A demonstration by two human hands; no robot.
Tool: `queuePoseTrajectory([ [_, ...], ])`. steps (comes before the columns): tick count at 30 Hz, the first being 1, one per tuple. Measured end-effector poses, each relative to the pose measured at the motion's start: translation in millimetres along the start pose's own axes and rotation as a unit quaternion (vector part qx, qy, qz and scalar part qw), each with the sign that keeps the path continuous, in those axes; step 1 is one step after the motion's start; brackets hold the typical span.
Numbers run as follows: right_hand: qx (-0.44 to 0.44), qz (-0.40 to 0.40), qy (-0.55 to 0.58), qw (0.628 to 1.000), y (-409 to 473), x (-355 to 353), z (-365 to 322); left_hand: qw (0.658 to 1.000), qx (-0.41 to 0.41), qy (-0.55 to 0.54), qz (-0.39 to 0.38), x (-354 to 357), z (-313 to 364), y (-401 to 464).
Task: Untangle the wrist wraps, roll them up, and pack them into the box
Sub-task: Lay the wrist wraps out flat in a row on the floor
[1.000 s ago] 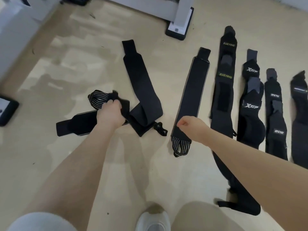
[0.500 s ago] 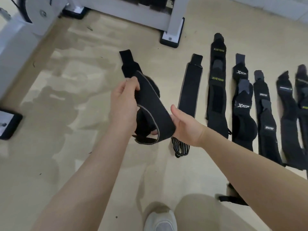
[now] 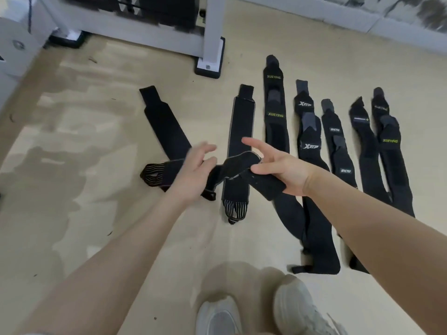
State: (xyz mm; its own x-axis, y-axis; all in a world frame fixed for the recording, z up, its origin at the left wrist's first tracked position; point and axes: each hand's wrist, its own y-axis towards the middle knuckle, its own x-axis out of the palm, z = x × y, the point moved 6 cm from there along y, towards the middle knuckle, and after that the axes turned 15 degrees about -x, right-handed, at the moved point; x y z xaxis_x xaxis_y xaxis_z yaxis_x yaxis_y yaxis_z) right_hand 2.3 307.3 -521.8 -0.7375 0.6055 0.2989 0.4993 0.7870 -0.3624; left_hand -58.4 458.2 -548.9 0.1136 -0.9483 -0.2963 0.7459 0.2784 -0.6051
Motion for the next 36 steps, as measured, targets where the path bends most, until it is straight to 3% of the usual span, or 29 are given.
queuePoseTrajectory([
  [2, -0.019, -0.001, 0.023, 1.0, -4, -2, -6, 0.979, 0.034, -0.059, -0.192, 28, 10, -24],
  [4, -0.026, 0.011, 0.057, 0.998, -8, -8, -13, 0.963, 0.046, -0.06, -0.258, 44, 17, -27],
  [6, -0.007, 0.011, 0.058, 0.998, -11, -17, -16, 0.977, 0.049, -0.013, -0.205, 51, 27, -23],
  [11, 0.046, 0.001, 0.018, 0.999, -10, -38, -16, 0.984, 0.044, -0.01, -0.175, 55, 34, -27],
  [13, 0.036, 0.002, 0.067, 0.997, -7, -41, -18, 0.993, -0.001, -0.032, -0.114, 54, 42, -20],
  [15, 0.004, 0.012, 0.109, 0.994, -5, -48, -19, 0.982, -0.085, -0.144, -0.084, 52, 50, -14],
  [17, -0.027, 0.039, 0.101, 0.994, -4, -57, -20, 0.939, -0.175, -0.261, -0.137, 60, 61, -14],
  [18, -0.033, 0.062, 0.075, 0.995, -3, -64, -19, 0.929, -0.2, -0.258, -0.172, 66, 66, -14],
  [22, -0.029, 0.147, 0.044, 0.988, 7, -86, -13, 0.932, -0.249, -0.103, -0.244, 93, 74, -24],
  [25, 0.0, 0.193, 0.057, 0.979, 16, -100, -8, 0.91, -0.285, -0.133, -0.271, 115, 74, -36],
  [29, 0.029, 0.235, -0.139, 0.962, 20, -123, -6, 0.876, -0.33, -0.187, -0.297, 132, 56, -42],
  [34, -0.006, 0.233, -0.165, 0.958, 28, -149, -1, 0.839, -0.44, -0.039, -0.317, 119, 5, -40],
  [36, -0.007, 0.226, -0.159, 0.961, 37, -158, 3, 0.847, -0.437, -0.058, -0.298, 112, -7, -31],
])
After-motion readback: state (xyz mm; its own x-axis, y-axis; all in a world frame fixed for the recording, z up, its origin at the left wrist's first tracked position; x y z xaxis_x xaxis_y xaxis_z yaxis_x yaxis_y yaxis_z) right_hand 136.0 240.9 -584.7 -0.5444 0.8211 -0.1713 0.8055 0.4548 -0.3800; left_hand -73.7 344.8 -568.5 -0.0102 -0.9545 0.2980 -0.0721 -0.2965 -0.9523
